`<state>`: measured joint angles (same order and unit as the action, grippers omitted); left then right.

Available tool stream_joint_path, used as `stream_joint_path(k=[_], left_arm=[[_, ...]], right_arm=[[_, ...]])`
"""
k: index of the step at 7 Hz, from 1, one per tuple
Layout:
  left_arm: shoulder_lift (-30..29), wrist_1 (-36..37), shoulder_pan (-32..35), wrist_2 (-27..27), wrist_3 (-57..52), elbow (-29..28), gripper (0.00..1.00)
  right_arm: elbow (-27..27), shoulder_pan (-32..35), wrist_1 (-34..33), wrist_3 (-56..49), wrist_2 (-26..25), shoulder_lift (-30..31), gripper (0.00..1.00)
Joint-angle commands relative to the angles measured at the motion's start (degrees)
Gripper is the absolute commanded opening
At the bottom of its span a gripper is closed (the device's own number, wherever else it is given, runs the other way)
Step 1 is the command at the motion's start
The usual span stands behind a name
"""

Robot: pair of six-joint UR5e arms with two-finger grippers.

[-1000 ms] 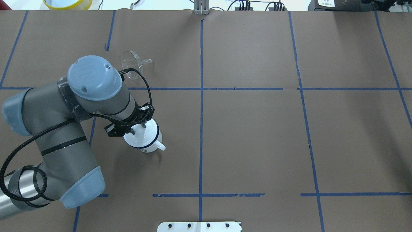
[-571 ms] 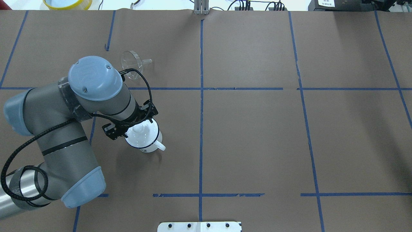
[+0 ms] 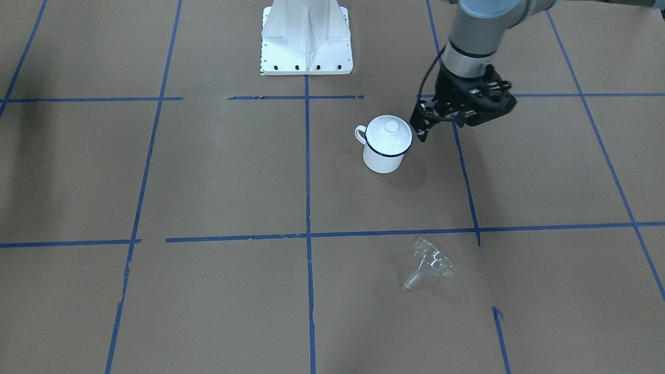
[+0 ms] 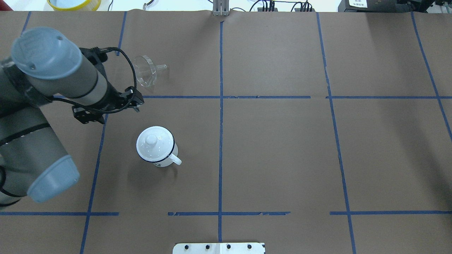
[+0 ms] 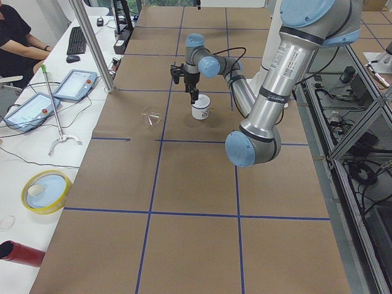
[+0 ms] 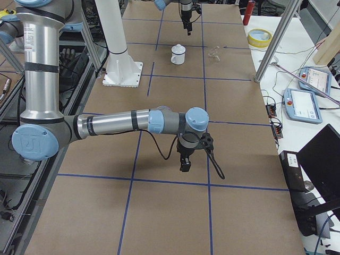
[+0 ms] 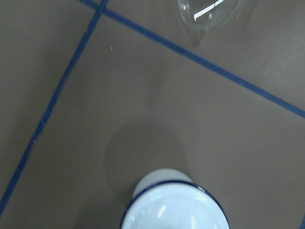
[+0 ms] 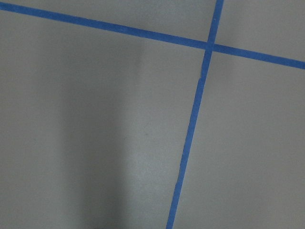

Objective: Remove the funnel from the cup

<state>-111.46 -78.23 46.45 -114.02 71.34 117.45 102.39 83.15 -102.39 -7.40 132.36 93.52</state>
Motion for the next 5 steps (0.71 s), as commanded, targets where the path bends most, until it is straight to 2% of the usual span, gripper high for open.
stream_joint_path(k=[1,2,3,4,5], left_arm=[[14.44,-6.36,17.19,-8.89,-28.58,-0.2,1.0],[19.21,-10.15,24.41,-10.07,-41.5,-3.34,1.0],[20.48,-12.01,32.49,-10.08,-59.56,-12.42,1.0],[20.4,-12.2,38.75,-10.08,-71.83,-19.73,1.0],[20.05,-13.08,43.94,-10.08,-78.92,-23.46,1.0]], right_arm=[[0.0,0.0,0.0,0.02,0.0,0.0,1.0],[0.0,0.0,0.0,-0.07,0.0,0.0,1.0],[0.0,0.0,0.0,-0.07,0.0,0.0,1.0],[0.0,0.0,0.0,-0.07,0.0,0.0,1.0],[0.0,0.0,0.0,-0.07,0.0,0.0,1.0]])
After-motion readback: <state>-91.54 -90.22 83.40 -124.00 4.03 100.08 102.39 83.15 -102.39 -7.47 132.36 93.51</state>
